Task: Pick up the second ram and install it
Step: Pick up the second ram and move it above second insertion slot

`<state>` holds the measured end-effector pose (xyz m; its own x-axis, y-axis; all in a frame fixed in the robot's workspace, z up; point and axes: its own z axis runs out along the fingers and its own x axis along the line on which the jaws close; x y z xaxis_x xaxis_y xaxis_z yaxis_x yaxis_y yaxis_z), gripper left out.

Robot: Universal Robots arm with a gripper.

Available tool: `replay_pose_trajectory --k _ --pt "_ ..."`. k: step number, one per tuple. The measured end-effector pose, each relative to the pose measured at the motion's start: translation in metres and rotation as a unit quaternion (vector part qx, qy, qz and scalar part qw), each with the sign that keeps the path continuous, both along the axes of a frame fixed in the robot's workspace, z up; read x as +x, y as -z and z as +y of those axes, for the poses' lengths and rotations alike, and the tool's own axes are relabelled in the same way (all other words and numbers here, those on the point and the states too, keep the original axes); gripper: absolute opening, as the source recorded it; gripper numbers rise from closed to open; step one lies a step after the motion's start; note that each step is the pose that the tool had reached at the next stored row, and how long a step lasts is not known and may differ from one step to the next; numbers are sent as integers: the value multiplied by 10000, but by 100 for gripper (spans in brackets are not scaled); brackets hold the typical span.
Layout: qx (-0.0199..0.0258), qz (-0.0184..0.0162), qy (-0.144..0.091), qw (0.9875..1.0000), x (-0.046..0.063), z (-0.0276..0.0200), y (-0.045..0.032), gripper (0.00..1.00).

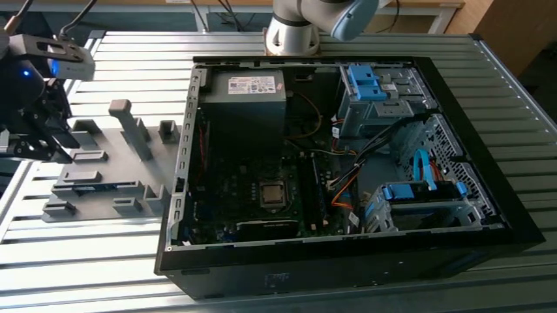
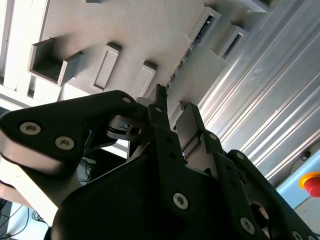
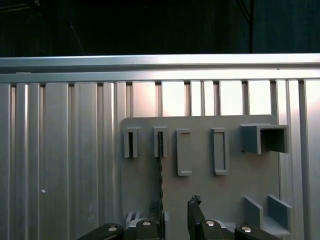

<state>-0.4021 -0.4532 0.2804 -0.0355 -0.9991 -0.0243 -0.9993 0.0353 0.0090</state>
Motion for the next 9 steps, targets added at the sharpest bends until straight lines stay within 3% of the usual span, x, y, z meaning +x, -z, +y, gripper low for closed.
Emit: replay_pose_trajectory --k 9 --pt "0 0 0 10000 0 -3 49 35"
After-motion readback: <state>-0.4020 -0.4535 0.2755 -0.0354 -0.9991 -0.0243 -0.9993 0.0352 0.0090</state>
